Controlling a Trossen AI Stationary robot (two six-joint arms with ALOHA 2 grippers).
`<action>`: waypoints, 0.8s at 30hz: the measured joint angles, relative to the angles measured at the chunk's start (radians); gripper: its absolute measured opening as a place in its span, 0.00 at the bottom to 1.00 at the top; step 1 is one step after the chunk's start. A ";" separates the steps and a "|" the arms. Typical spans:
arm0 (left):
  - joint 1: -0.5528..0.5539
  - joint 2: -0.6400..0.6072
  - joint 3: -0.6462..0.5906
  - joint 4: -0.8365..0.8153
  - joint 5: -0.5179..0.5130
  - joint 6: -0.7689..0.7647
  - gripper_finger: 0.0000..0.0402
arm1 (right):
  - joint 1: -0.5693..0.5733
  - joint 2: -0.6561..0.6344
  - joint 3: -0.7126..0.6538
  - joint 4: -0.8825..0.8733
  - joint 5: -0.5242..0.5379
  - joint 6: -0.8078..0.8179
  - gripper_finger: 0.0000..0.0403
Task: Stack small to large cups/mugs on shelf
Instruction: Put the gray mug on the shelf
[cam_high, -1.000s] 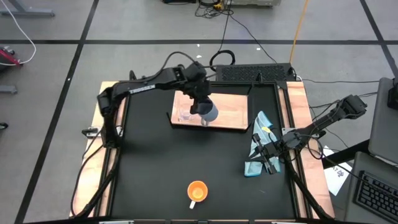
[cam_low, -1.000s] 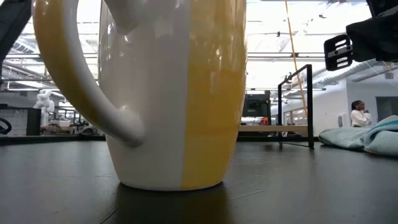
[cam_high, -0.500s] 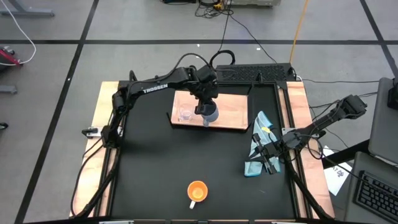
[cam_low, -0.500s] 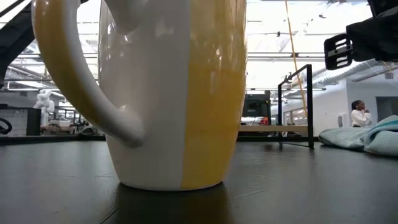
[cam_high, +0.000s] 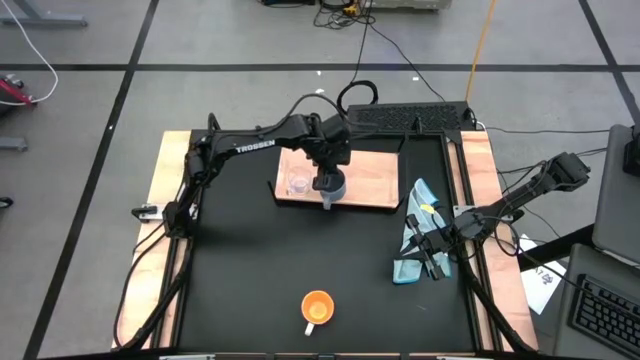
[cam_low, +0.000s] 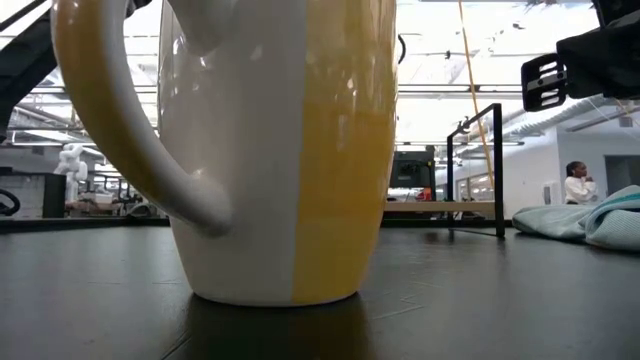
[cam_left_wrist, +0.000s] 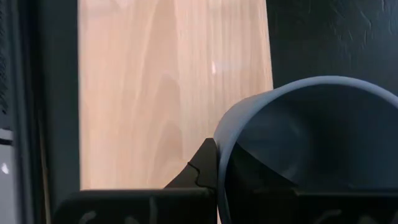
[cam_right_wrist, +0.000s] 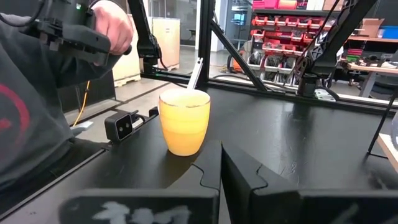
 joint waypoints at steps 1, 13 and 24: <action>0.000 0.002 0.000 0.000 0.000 -0.001 0.02 | 0.000 0.000 0.000 0.000 0.000 0.000 0.00; 0.001 0.019 -0.011 0.014 0.008 -0.027 0.02 | 0.000 0.000 0.000 0.001 0.000 0.008 0.00; 0.000 0.019 -0.052 0.027 0.039 -0.043 0.02 | 0.000 0.000 0.000 0.001 0.000 0.008 0.00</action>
